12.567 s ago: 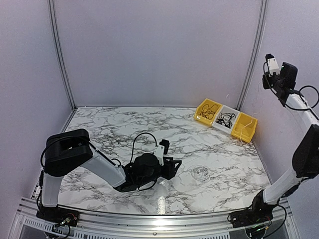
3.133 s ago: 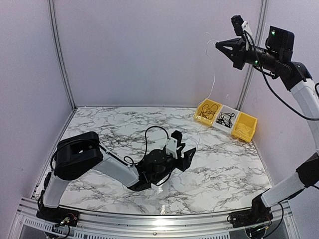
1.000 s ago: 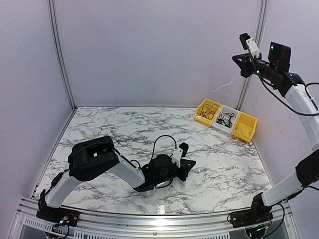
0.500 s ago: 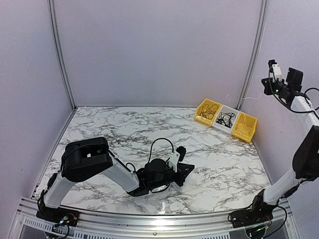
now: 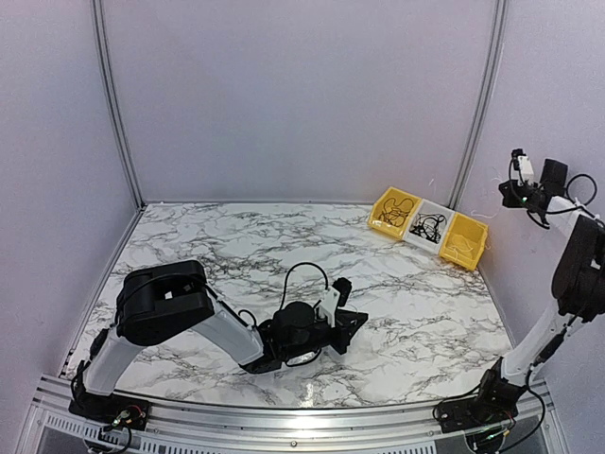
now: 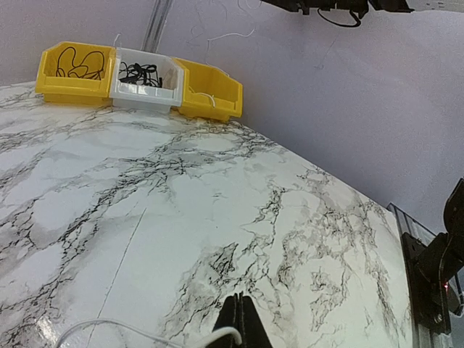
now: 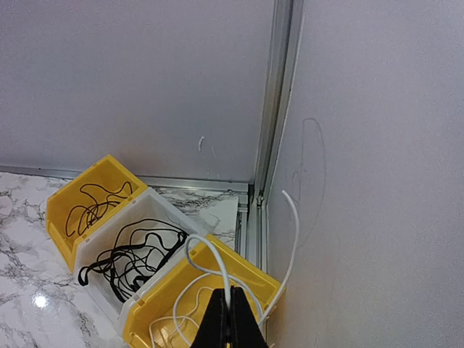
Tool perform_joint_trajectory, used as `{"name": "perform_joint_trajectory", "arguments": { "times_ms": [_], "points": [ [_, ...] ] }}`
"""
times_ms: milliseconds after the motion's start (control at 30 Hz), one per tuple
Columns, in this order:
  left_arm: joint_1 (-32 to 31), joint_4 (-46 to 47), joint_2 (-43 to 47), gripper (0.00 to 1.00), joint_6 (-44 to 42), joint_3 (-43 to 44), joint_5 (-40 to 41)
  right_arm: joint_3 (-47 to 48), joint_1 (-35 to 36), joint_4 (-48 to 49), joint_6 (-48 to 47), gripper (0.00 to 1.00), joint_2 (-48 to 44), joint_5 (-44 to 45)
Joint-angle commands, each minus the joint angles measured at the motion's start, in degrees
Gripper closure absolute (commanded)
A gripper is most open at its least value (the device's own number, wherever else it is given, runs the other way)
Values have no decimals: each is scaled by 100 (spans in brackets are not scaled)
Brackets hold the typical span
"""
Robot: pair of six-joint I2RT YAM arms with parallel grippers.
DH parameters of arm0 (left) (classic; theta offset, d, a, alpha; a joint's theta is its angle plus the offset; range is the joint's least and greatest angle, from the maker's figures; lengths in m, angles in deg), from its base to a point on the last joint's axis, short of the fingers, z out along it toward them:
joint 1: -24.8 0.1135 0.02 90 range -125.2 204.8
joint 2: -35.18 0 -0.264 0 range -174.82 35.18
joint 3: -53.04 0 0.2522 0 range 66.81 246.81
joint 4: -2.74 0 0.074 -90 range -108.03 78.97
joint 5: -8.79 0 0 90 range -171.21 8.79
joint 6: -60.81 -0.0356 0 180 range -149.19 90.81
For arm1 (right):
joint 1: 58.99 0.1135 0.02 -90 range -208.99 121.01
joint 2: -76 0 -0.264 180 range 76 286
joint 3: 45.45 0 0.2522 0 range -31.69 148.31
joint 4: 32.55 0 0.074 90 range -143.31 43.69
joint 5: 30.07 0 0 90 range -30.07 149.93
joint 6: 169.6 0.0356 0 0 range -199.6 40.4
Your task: Untangle the cables
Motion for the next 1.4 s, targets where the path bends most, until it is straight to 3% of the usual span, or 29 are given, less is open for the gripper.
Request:
{"name": "perform_joint_trajectory", "arguments": {
  "times_ms": [0,233,767,867,967,1100,1267,1367],
  "points": [
    [-35,221,94,98,60,-19,81,209,-7,-123,-159,100,431,-309],
    [-35,218,24,98,80,22,92,258,-9,-250,-153,100,665,-599],
    [-35,222,-21,98,125,60,68,668,4,-1197,-462,100,1774,-107],
    [-35,220,-37,98,132,78,60,671,23,-1365,-578,92,1851,-179],
    [-35,219,-56,98,142,95,45,647,26,-1459,-661,74,1793,-228],
    [-35,212,-57,98,136,96,45,510,28,-1503,-762,58,1513,-214],
    [-35,216,-12,98,122,89,54,298,27,-1662,-848,55,1084,-344],
    [-35,223,199,98,19,-19,8,-207,118,-1647,-1132,55,467,-895]
  ]
}}
